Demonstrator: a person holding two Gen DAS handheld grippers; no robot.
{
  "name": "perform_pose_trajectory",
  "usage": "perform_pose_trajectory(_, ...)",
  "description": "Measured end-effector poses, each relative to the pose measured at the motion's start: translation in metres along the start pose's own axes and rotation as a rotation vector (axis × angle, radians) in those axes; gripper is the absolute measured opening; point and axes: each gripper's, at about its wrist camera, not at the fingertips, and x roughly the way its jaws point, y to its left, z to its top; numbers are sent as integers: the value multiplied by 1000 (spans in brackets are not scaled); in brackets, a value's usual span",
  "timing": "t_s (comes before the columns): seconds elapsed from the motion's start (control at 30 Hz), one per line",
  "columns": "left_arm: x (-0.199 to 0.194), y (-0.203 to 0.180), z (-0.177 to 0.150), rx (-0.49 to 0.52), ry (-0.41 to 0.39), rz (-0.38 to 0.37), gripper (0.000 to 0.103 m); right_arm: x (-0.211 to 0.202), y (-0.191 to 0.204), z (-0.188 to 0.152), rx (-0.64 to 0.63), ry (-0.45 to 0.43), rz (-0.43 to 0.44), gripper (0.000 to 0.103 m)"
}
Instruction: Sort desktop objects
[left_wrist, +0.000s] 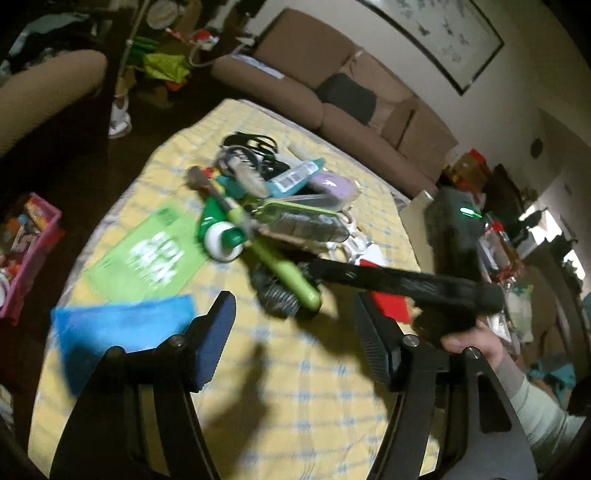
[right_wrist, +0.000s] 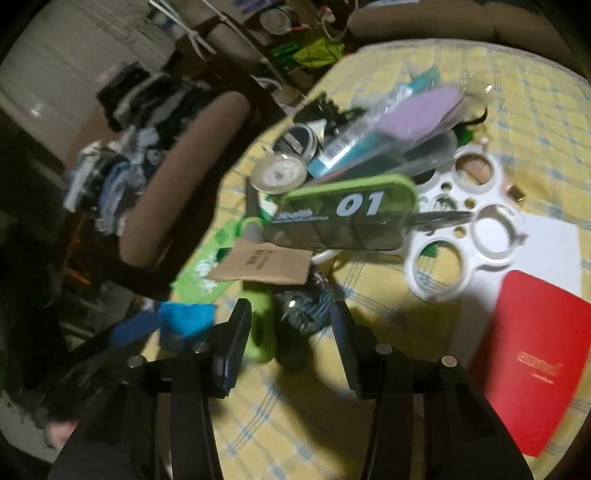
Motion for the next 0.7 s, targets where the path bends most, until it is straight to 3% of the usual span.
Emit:
perform_pose_trajectory(0.03,-5,1,-4,12,-1,20,64,10,-1,0,7,9,-25,44)
perform_pose_trajectory(0.1,-14,3,-12,34,6,68,66,18,-6,-2,43,21,12,8)
perform_pose_trajectory(0.33,-9,-28,-19,66,42,-10,68,-41,-7,-18,42,-71,57,6)
perform_pose_trajectory(0.57,13,-143,-27,263,46,-148,83,-156,-5,-48,37,-181,61,6)
perform_pose_trajectory(0.7,21,-223,-37,364,3,-209,86,-221,-8,-70,53,-223,57,6)
